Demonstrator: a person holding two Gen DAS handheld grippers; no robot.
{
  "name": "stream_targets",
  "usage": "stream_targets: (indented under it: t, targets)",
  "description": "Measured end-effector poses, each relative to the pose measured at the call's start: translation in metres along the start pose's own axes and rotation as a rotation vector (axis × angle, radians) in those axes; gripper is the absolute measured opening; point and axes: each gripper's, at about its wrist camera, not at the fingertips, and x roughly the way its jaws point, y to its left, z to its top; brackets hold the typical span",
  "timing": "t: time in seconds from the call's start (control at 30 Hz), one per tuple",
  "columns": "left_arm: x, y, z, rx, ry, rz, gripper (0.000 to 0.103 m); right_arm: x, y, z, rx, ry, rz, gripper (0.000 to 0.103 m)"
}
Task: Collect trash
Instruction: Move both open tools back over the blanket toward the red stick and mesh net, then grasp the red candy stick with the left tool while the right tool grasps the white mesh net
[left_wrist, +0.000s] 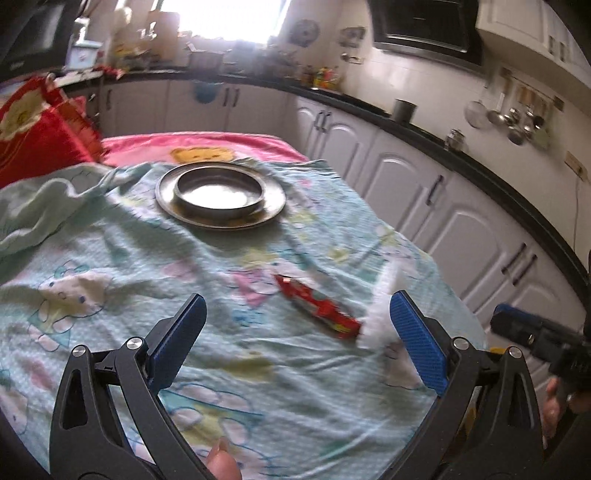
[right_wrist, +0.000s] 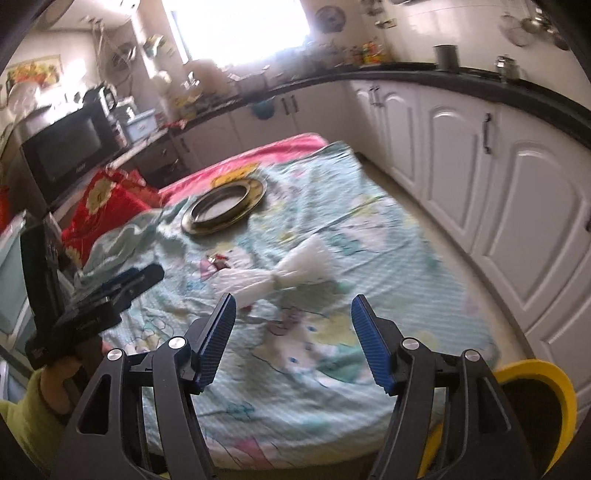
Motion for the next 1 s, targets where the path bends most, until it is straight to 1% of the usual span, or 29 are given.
stream_targets:
  t: [0.07,0.2,0.23,0.37,0.43,0.5,0.53,0.57,0.63,0.7,0.77,0.9,0.93,0.97,1.0]
  targets:
    - [0.005,0.011,0.001,-0.032,0.011,0.003,0.091,0.016,0.01,0.001,-0.016,0.025,0.018,0.063]
    - [0.018,0.027,0.003,-0.085,0.045,0.001,0.08,0.042,0.025,0.003,-0.032,0.062,0.037,0.063]
    - [0.021,0.03,0.003,-0.099,0.053,-0.004,0.077,0.048,0.027,0.004,-0.034,0.066,0.036,0.063]
    - [0.035,0.036,0.004,-0.155,0.091,-0.038,0.074,0.075,0.031,0.007,-0.021,0.095,0.039,0.063]
    - [0.045,0.033,0.006,-0.17,0.114,-0.064,0.067,0.082,0.03,0.006,-0.014,0.106,0.04,0.062]
    - [0.053,0.029,0.006,-0.174,0.13,-0.082,0.065,0.089,0.028,0.004,-0.007,0.122,0.043,0.053]
    - [0.06,0.025,0.006,-0.175,0.144,-0.093,0.064,0.091,0.027,0.003,-0.005,0.132,0.051,0.042]
    - [0.064,0.023,0.006,-0.176,0.153,-0.098,0.063,0.094,0.025,0.001,-0.004,0.147,0.059,0.026]
    - [0.077,0.018,0.004,-0.188,0.185,-0.114,0.062,0.095,0.022,-0.002,-0.01,0.164,0.057,0.011]
    - [0.089,0.014,0.003,-0.209,0.217,-0.129,0.062,0.091,0.018,-0.005,-0.013,0.157,0.047,0.009]
    - [0.098,0.011,0.002,-0.216,0.233,-0.124,0.061,0.085,0.014,-0.008,-0.019,0.152,0.04,0.008]
    - [0.108,0.003,0.004,-0.191,0.227,-0.101,0.06,0.07,0.008,-0.014,-0.041,0.129,0.014,0.007]
    - [0.109,0.001,0.005,-0.188,0.227,-0.099,0.054,0.065,0.006,-0.016,-0.045,0.125,0.008,0.007]
    - [0.11,-0.001,0.005,-0.186,0.229,-0.097,0.051,0.062,0.004,-0.017,-0.047,0.124,0.007,0.007]
    - [0.111,-0.002,0.005,-0.184,0.232,-0.096,0.044,0.057,0.001,-0.019,-0.045,0.119,0.004,0.007]
